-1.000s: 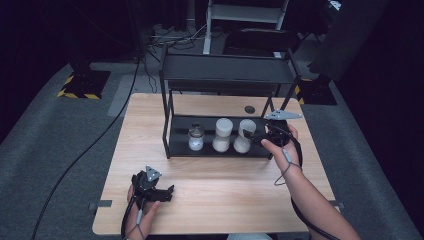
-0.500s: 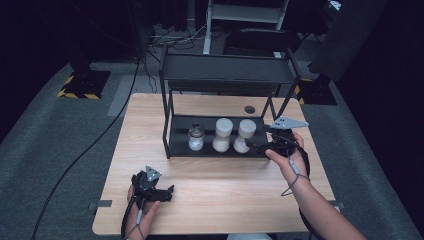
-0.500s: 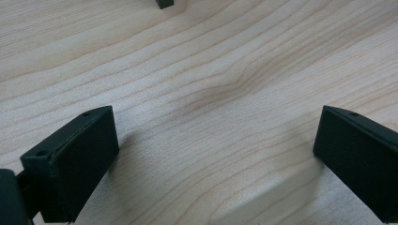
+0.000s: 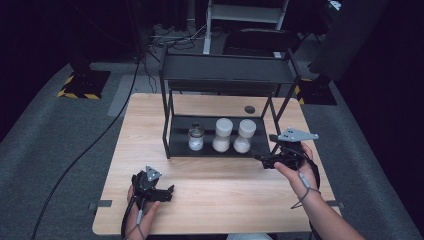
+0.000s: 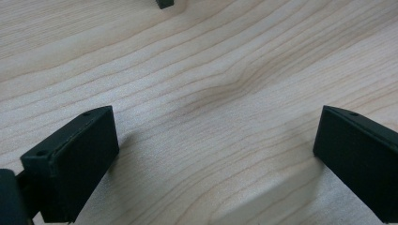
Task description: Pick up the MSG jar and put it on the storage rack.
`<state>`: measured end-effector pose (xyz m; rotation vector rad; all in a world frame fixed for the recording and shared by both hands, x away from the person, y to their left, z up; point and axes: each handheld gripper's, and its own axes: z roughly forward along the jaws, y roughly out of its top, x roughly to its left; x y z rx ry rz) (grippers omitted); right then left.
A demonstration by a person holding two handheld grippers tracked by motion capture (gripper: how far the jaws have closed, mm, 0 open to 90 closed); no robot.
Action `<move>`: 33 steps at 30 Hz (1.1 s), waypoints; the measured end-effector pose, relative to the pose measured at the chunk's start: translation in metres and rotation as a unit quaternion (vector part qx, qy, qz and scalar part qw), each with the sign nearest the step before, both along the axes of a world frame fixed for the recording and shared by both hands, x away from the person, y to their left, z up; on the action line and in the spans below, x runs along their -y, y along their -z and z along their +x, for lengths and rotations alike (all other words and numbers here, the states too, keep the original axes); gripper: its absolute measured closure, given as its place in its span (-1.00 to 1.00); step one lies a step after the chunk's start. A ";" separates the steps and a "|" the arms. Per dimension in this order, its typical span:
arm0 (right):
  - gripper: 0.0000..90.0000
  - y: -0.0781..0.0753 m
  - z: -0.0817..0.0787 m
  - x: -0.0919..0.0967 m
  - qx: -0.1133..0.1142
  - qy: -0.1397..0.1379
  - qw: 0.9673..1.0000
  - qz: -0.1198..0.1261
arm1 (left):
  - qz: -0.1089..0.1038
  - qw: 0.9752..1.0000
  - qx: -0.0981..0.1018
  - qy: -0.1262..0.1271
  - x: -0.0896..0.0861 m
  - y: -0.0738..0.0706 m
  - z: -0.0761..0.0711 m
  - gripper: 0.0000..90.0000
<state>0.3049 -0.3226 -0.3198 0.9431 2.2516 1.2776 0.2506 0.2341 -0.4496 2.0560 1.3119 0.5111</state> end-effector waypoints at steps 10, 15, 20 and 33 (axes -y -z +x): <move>-0.82 0.018 -0.008 0.010 -0.011 -0.004 1.000 0.002 | 0.000 1.000 0.000 0.000 0.000 0.000 0.000 -1.00; -0.83 0.026 -0.014 0.012 -0.008 -0.007 1.000 -0.003 | 0.000 1.000 0.000 0.000 0.000 0.000 0.000 -1.00; -0.86 0.037 -0.017 0.015 -0.008 -0.008 1.000 -0.001 | 0.000 1.000 0.000 0.000 0.000 0.000 0.000 -1.00; -0.92 0.073 -0.015 0.021 -0.026 -0.011 1.000 -0.005 | 0.000 1.000 0.000 0.000 0.000 0.000 0.000 -1.00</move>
